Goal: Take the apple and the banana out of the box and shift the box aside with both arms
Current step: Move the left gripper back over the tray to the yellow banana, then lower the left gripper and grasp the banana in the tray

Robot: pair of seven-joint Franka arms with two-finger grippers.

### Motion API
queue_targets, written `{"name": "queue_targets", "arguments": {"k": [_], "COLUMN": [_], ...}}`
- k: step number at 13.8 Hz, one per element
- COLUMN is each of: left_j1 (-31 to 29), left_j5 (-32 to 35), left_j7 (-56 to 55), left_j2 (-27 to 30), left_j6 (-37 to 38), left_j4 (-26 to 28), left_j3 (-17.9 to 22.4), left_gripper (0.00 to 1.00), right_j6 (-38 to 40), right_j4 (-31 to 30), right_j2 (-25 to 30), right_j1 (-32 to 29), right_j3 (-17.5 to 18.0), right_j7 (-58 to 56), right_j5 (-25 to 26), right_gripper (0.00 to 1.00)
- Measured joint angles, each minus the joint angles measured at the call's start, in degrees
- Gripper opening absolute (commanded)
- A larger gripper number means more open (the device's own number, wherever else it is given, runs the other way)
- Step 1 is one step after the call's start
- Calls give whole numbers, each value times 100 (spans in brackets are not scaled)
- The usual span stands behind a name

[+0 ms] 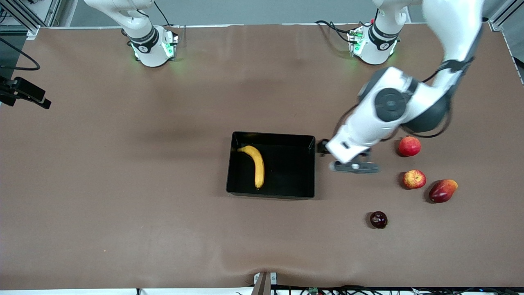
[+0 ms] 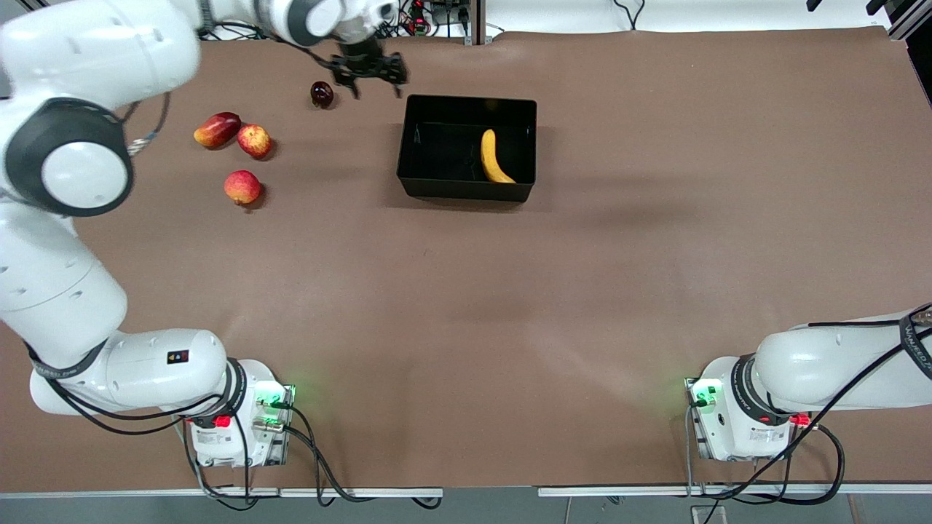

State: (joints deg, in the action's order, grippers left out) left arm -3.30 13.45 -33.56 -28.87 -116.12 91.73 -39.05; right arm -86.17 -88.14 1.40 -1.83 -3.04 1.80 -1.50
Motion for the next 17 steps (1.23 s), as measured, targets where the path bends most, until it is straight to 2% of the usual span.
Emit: {"name": "queue_targets", "arguments": {"k": [3, 7, 8, 11, 17], "left_j1": [1019, 2599, 2840, 3070, 3348], "left_j5": [206, 217, 217, 217, 217], "left_j7": [-661, -1320, -1452, -1803, -2152], "left_j2": [-665, -1305, -1435, -1763, -2137], "left_j6": [-17, -221, -397, -951, -1381], "left_j4": [-707, -1457, -1526, -1580, -1728], "left_j3": [467, 1758, 1939, 2051, 2129], "left_gripper": [100, 100, 100, 100, 100], "right_j6": [0, -1, -1, -1, -1], "right_j4": [0, 0, 0, 0, 0], "right_j2": [0, 0, 0, 0, -3], "right_j1": [0, 0, 0, 0, 0], "right_j3": [0, 0, 0, 3, 6], "right_j7": [0, 0, 0, 0, 0], "right_j5": [0, 0, 0, 0, 0], "right_gripper": [100, 100, 100, 100, 100]}}
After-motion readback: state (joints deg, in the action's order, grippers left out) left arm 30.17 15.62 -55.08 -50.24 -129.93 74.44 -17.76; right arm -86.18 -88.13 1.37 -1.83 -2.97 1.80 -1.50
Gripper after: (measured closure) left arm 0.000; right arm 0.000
